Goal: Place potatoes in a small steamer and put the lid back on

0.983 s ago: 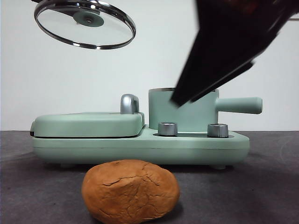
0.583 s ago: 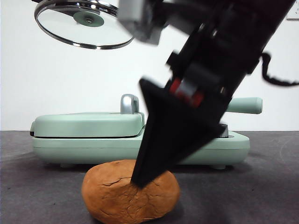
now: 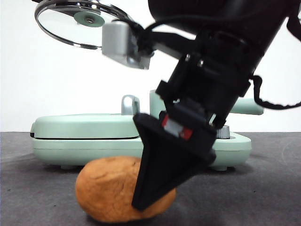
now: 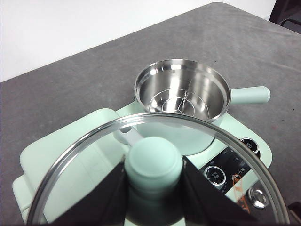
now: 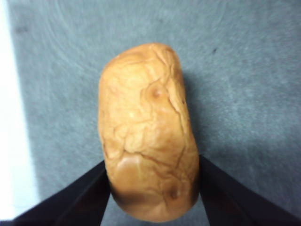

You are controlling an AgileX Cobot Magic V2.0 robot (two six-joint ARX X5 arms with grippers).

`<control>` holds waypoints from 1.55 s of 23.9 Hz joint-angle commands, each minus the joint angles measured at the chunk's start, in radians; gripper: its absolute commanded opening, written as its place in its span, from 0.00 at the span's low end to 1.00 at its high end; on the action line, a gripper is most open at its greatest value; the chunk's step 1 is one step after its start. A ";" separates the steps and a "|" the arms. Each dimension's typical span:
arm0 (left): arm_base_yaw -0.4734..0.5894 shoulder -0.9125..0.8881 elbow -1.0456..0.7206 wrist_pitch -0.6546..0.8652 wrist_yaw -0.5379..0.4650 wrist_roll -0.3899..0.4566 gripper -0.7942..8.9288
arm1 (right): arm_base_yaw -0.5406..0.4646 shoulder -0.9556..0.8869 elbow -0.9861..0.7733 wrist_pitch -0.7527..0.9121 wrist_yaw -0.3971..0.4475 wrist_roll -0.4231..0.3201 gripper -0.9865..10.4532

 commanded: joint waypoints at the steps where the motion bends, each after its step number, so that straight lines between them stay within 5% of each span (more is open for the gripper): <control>1: -0.004 -0.002 0.015 0.028 0.001 0.003 0.10 | 0.003 -0.031 0.016 -0.015 0.002 0.075 0.32; 8: -0.004 -0.002 0.015 0.028 0.001 0.003 0.10 | -0.088 -0.181 0.040 -0.146 0.074 0.293 0.32; 14: -0.004 -0.002 0.015 0.029 0.001 0.003 0.10 | -0.225 -0.239 0.188 -0.315 0.129 0.291 0.32; 24: -0.004 -0.002 0.015 0.035 0.001 0.003 0.10 | -0.489 -0.051 0.539 -0.305 0.088 0.228 0.32; 37: -0.004 -0.002 0.015 0.043 0.001 0.003 0.10 | -0.552 0.286 0.754 -0.287 0.074 0.204 0.32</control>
